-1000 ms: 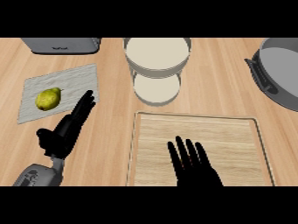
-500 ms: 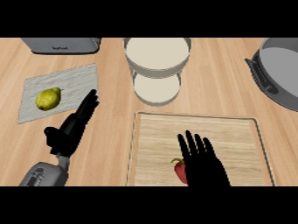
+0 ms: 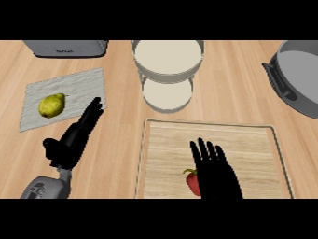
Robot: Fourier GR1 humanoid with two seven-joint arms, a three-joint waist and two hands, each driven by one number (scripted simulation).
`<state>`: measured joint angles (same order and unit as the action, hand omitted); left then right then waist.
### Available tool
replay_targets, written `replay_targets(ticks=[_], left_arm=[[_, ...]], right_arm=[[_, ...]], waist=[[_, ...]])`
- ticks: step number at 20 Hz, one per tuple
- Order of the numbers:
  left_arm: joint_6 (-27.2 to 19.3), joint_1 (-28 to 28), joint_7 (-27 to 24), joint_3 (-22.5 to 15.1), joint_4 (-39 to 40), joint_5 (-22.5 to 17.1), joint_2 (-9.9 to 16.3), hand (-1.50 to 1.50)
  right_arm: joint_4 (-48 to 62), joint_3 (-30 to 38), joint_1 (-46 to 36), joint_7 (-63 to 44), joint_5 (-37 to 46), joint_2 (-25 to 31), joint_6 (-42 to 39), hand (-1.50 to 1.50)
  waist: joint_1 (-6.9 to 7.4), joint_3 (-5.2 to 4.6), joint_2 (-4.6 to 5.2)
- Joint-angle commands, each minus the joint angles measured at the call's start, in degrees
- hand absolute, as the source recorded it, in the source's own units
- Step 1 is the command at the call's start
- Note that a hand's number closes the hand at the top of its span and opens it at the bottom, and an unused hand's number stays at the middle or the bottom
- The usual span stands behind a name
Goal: Pick the bell pepper from the tray and place it in the tiered basket
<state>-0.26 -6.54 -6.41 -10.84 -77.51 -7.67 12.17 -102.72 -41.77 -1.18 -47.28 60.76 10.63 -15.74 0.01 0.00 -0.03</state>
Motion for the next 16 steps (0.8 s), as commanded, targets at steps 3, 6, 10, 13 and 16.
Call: replay_targets(ticks=[3,6,10,13,16], left_arm=[[0.6,0.1,0.6,0.9,-0.2,1.5,-1.0,0.0],[2.6,1.0,-1.7,1.1,1.3,1.7,-1.1,0.0],[2.6,1.1,1.4,3.2,-1.3,1.8,-1.7,0.0],[2.7,-1.0,1.2,3.4,1.2,3.5,-3.7,0.0],[3.1,1.1,0.4,3.5,-0.4,4.7,-3.1,0.0]], right_arm=[[0.2,1.3,2.4,7.7,-1.2,0.1,6.0,1.5],[5.5,0.3,0.4,11.8,1.8,-1.4,11.3,1.5],[7.9,0.4,-1.5,12.4,4.3,-5.3,10.8,1.5],[6.4,1.1,0.5,14.6,5.1,-4.2,11.0,1.5],[1.7,-0.3,2.3,12.9,7.6,-4.0,10.9,1.5]], waist=[[-0.07,0.01,0.01],[-0.01,0.01,0.03],[0.06,0.0,0.01],[-0.06,0.0,0.01],[-0.07,0.0,-0.02]])
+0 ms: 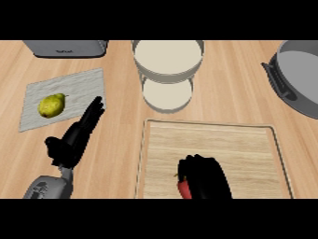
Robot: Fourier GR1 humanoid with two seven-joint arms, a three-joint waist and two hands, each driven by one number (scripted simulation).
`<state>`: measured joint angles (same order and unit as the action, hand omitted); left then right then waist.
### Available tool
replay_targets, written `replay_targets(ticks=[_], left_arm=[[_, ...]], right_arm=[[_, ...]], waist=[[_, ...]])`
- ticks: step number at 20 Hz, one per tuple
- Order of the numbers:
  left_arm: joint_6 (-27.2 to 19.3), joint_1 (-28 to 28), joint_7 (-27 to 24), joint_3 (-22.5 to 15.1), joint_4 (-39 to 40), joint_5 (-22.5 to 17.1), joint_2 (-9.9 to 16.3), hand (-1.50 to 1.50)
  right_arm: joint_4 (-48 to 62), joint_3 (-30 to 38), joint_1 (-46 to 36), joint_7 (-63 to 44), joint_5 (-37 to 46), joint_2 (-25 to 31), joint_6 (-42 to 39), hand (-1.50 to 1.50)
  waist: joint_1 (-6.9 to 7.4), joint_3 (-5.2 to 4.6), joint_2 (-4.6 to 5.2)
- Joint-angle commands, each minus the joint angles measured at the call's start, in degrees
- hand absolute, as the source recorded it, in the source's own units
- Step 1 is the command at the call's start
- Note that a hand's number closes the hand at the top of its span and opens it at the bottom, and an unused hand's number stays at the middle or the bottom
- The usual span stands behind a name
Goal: Pick the bell pepper from the tray and place it in the tiered basket
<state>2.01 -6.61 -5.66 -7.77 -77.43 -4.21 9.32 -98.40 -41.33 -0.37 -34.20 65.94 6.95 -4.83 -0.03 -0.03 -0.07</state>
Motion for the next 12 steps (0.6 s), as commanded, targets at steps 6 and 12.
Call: replay_targets(ticks=[6,12], left_arm=[[1.5,-0.1,0.6,1.7,-1.0,-0.4,0.7,0.0],[1.3,2.0,0.5,-1.2,-1.2,1.1,-1.2,0.0]], right_arm=[[3.1,25.8,-5.2,13.5,-12.6,17.3,-2.0,1.5],[15.3,42.7,-15.4,25.3,-28.4,22.8,-4.7,1.5]], waist=[[0.11,0.13,0.54],[0.81,0.14,0.33]])
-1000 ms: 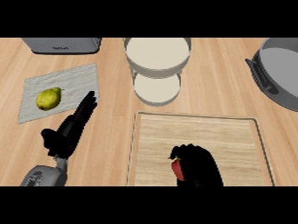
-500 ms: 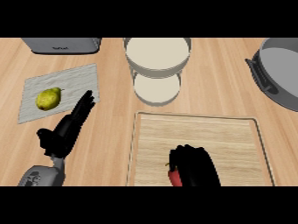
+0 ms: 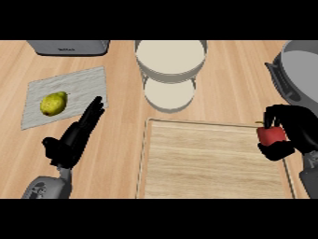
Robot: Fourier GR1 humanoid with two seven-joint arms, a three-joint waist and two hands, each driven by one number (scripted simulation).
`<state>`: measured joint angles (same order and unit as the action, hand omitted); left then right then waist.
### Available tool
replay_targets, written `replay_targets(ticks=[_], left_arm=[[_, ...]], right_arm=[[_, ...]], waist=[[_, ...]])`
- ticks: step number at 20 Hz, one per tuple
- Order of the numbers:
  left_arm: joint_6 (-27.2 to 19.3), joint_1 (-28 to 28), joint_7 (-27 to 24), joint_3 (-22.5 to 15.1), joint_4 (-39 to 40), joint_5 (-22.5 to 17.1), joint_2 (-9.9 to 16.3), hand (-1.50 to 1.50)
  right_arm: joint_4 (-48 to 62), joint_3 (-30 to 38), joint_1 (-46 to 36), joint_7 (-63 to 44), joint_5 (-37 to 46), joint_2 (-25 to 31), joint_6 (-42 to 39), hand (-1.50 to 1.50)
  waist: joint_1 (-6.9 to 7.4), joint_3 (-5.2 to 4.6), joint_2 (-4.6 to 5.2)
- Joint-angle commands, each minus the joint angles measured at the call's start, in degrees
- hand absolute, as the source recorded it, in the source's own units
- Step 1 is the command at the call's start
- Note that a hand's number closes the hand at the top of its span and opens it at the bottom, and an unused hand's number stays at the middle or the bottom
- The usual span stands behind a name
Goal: Pick the bell pepper from the tray and place it in the tiered basket
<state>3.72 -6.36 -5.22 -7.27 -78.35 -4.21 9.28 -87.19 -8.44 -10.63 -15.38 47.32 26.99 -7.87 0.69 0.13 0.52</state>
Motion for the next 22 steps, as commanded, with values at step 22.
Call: replay_targets(ticks=[22], left_arm=[[1.1,-1.8,-1.7,2.8,3.1,1.5,-0.4,0.0]], right_arm=[[12.3,14.5,-45.9,-11.8,-25.1,-5.1,-11.5,1.5]], waist=[[-0.06,-0.19,-0.46]])
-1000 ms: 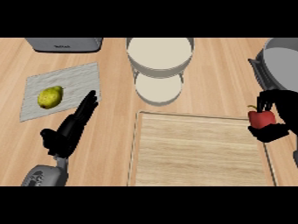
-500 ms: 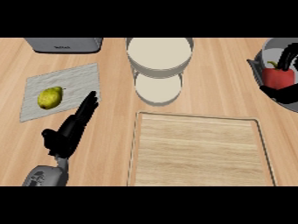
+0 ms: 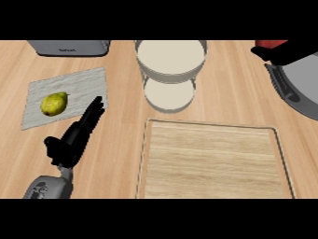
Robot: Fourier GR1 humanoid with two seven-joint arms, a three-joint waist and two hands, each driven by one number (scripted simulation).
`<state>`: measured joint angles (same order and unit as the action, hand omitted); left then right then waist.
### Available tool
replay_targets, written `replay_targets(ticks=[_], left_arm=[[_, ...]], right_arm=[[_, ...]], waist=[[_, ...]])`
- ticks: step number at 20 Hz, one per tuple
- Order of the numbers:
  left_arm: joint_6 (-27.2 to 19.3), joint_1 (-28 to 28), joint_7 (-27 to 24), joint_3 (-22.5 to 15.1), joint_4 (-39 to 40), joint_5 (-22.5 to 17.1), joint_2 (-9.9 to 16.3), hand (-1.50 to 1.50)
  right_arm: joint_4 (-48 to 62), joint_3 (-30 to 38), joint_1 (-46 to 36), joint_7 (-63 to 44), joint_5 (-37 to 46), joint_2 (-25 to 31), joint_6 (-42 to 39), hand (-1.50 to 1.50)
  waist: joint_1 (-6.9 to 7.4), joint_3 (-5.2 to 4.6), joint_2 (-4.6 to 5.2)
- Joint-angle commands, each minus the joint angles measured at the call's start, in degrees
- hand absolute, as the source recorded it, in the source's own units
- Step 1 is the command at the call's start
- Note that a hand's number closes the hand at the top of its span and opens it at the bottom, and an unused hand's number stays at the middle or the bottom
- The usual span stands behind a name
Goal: Pick the bell pepper from the tray and place it in the tiered basket
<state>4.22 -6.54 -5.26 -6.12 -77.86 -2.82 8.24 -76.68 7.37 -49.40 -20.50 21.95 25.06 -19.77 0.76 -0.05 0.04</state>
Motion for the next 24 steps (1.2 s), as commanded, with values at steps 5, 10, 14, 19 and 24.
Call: replay_targets(ticks=[5,10,14,19,24], left_arm=[[0.1,-1.9,2.9,0.2,-1.8,0.2,-0.3,0.0],[-0.3,-4.8,4.1,0.7,1.2,0.0,-2.0,0.0],[1.1,-2.1,2.4,0.5,-0.3,0.7,-0.1,0.0],[2.9,-0.5,0.1,0.9,-0.1,-0.1,-0.1,0.0],[1.2,-2.9,1.3,0.7,0.9,1.5,-1.1,0.0]], right_arm=[[15.4,-2.3,-17.9,-6.8,2.9,-7.6,4.4,1.5],[27.0,-3.0,-23.6,-2.7,4.6,-9.7,5.3,1.5],[35.7,-4.8,-28.9,-2.4,8.3,-16.1,12.1,1.5],[44.4,-3.2,-31.4,3.1,8.6,-17.3,14.5,1.5],[50.2,-0.7,-34.5,5.8,6.8,-19.5,15.4,1.5]], waist=[[0.67,0.02,0.17],[0.55,0.01,0.37],[1.64,0.0,0.57],[1.39,-0.01,0.61],[1.44,0.0,0.63]])
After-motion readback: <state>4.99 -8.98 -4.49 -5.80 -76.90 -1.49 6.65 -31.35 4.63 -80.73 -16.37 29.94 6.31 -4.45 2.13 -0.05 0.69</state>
